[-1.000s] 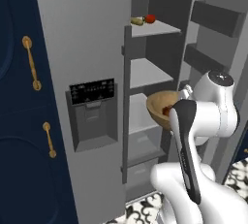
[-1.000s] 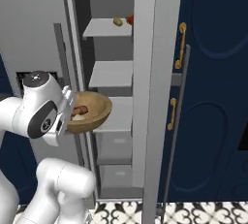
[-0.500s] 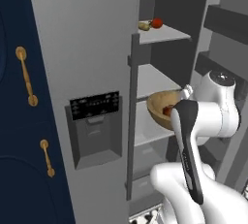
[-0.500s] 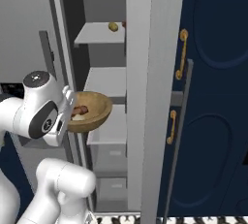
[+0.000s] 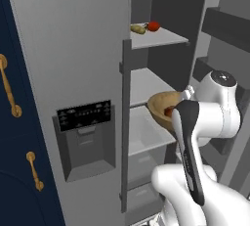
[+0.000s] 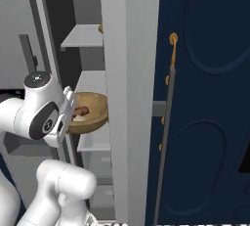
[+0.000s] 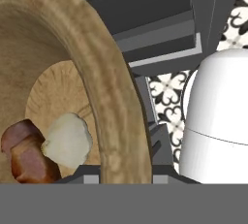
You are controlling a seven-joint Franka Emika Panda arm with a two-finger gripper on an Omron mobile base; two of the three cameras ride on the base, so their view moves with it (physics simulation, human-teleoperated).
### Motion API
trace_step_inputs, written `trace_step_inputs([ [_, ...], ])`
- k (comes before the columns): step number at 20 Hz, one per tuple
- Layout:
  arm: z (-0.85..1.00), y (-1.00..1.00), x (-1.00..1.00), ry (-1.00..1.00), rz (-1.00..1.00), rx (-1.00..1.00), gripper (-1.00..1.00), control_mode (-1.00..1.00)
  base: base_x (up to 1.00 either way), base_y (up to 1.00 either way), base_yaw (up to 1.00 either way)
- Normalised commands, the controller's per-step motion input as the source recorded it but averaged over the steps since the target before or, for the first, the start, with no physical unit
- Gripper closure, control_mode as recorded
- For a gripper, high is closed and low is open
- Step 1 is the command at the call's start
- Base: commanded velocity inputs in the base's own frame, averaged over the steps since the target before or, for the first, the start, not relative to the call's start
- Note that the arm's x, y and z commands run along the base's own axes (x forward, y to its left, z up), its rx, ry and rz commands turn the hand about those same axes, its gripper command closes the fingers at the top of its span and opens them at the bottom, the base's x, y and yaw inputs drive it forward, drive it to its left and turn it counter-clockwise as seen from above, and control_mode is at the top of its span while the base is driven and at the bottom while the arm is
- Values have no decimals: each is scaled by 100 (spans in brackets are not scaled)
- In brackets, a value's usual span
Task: Pick the chicken drumstick and garlic from their plates and place them in the bowl. Then put the bowl in the fridge.
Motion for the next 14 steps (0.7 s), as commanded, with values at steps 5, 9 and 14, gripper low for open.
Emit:
trace_step_inputs([
  [5, 0, 0, 0, 0, 0, 0, 100, 100, 23, -7, 1],
  [9, 0, 0, 0, 0, 0, 0, 100, 100, 24, 0, 2],
  [14, 0, 0, 11, -2, 2, 0, 100, -100, 8, 0, 0],
])
